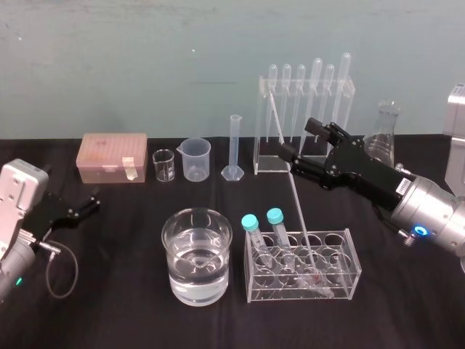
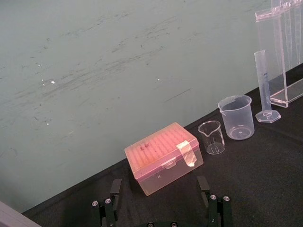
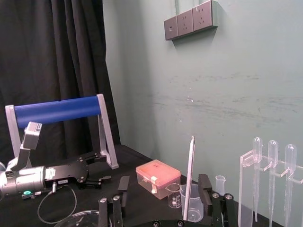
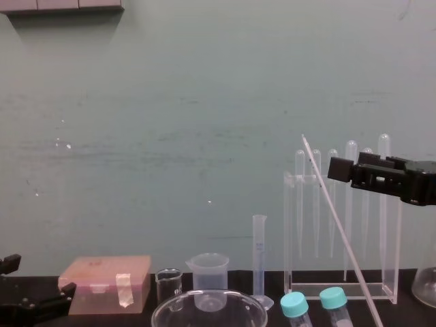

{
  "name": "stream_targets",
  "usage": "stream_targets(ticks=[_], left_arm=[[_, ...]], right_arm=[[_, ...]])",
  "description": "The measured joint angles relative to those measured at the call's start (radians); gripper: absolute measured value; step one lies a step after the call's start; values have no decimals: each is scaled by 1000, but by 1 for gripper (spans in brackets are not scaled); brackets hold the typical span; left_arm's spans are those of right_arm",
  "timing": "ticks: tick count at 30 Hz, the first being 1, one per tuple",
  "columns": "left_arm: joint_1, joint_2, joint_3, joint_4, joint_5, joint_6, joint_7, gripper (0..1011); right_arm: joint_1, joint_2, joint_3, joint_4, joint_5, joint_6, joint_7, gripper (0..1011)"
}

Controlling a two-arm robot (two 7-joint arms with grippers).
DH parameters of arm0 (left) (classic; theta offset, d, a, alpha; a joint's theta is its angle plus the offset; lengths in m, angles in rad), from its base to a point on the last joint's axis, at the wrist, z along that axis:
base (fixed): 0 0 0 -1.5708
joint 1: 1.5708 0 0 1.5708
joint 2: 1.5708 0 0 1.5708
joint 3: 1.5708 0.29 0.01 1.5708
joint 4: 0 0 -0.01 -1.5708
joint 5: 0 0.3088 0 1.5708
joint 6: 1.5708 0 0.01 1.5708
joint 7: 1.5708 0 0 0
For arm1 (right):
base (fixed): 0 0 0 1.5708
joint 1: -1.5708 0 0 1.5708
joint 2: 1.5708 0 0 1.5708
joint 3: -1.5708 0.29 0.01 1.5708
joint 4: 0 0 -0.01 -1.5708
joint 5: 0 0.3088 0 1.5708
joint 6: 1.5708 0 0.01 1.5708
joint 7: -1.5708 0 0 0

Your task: Hold the thermometer with one hand and immerse one end into the beaker, then reinsert it into the test tube rack.

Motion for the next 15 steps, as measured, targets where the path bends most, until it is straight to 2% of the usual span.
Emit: stream_targets(ticks=[3, 6, 7, 11, 12, 14, 15], left_arm=[[0, 0, 0, 0, 0, 0, 0, 1008], [0, 0, 0, 0, 0, 0, 0, 1008], [0, 0, 0, 0, 0, 0, 0, 1008], [0, 0, 0, 0, 0, 0, 0, 1008], [0, 0, 0, 0, 0, 0, 0, 1008], [0, 0, 0, 0, 0, 0, 0, 1008], [0, 0, 0, 0, 0, 0, 0, 1008]], right_arm=[[0, 0, 0, 0, 0, 0, 0, 990], [0, 0, 0, 0, 0, 0, 0, 1003], [-3, -6, 24, -7, 2, 4, -37, 1003], [-15, -16, 86, -23, 0, -19, -115, 1003], [-25, -19, 117, -27, -15, -32, -166, 1003], [-36, -22, 139, -27, -39, -42, -217, 1003], [-50, -23, 161, -22, -79, -47, -284, 1002]])
